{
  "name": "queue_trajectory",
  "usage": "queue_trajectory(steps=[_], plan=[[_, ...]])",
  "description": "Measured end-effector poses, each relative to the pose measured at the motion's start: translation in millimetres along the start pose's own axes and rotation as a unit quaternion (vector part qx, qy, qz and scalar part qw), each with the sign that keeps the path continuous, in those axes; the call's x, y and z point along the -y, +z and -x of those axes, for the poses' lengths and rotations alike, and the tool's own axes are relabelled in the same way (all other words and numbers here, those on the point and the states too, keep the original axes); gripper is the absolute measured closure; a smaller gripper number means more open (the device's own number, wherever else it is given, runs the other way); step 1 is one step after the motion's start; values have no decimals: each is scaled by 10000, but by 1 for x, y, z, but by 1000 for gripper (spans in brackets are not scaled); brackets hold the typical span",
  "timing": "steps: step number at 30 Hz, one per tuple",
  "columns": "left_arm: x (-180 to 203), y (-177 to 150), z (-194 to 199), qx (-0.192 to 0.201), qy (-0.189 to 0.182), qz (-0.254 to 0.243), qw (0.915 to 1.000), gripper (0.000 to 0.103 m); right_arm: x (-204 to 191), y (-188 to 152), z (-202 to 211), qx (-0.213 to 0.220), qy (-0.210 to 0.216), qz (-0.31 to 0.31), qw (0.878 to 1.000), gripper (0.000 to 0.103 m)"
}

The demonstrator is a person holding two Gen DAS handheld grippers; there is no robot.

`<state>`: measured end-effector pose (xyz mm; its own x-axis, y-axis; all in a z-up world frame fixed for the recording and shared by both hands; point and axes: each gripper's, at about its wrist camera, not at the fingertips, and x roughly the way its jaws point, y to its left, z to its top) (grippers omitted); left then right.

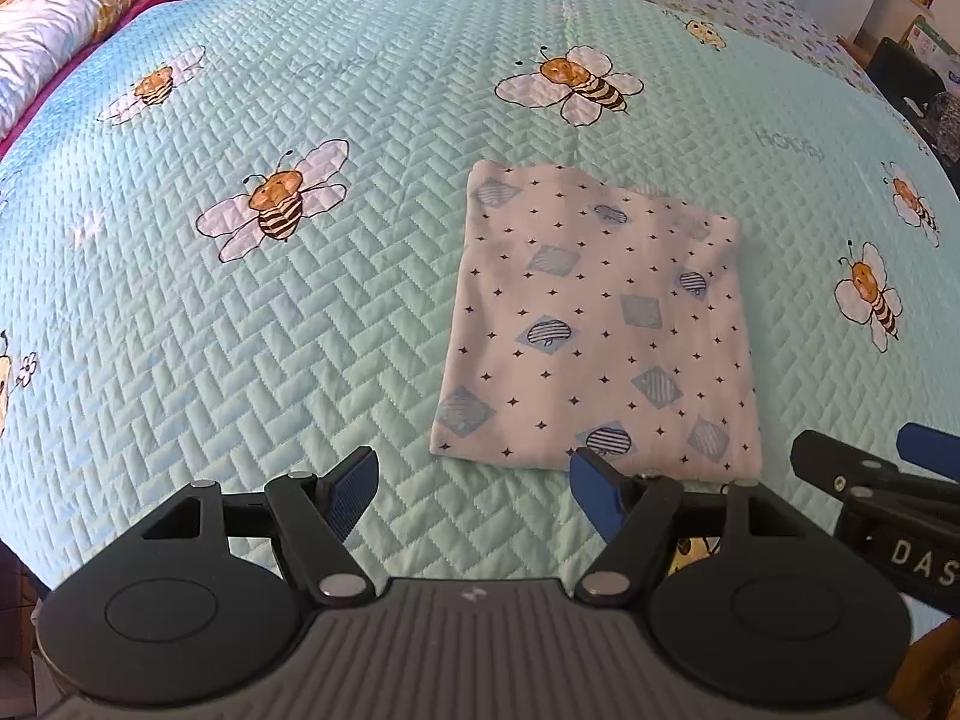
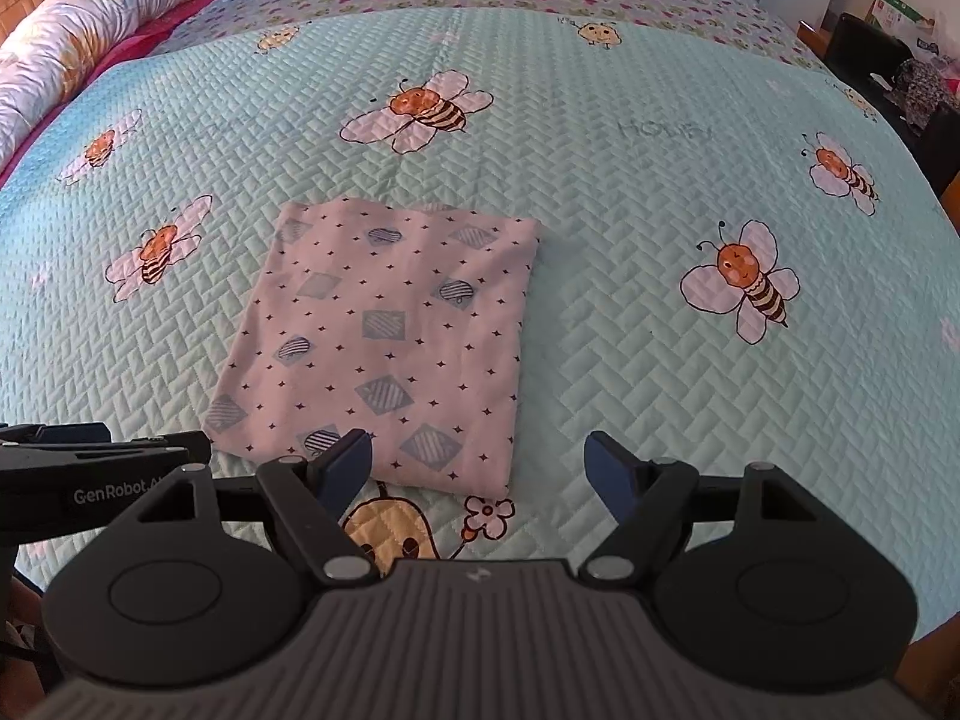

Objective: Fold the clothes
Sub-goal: 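Raise both grippers away from the folded sleepsuit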

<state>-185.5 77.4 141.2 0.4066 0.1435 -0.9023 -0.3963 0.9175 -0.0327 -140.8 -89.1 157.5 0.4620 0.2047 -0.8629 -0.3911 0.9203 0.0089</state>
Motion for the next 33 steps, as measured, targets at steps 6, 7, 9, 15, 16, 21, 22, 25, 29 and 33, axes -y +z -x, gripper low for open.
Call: queue_trajectory(steps=[6,7,9,15,16,21,22,25,29,33], plan=[[4,3,-5,21,62,-74,10000,30,-4,3,-11,-89,19,53,9999,25],[5,4,-6,19,68,-72,9999,30,-4,4,-12,-101,29,57,9999,25],[6,5,-7,16,92,-84,9999,30,-5,4,-14,-114,60,66,9999,25],[8,5,-10,-11,104,-133,9999,30,-7,3,-19,-172,94,96,9998,25],[8,5,-10,-7,106,-143,9998,30,-7,3,-19,-181,97,95,9997,25],[10,4,-10,14,143,-176,9997,30,-7,3,-20,-191,117,97,9997,25],[10,4,-10,13,143,-178,9997,30,-7,3,-20,-191,124,103,9997,25],[10,5,-11,-8,118,-182,9998,30,-7,2,-20,-190,141,113,9997,25],[10,4,-12,-14,115,-181,9998,30,-6,2,-21,-193,156,103,9996,25],[9,5,-15,-29,102,-149,9998,30,-2,2,-23,-198,174,32,9996,25]])
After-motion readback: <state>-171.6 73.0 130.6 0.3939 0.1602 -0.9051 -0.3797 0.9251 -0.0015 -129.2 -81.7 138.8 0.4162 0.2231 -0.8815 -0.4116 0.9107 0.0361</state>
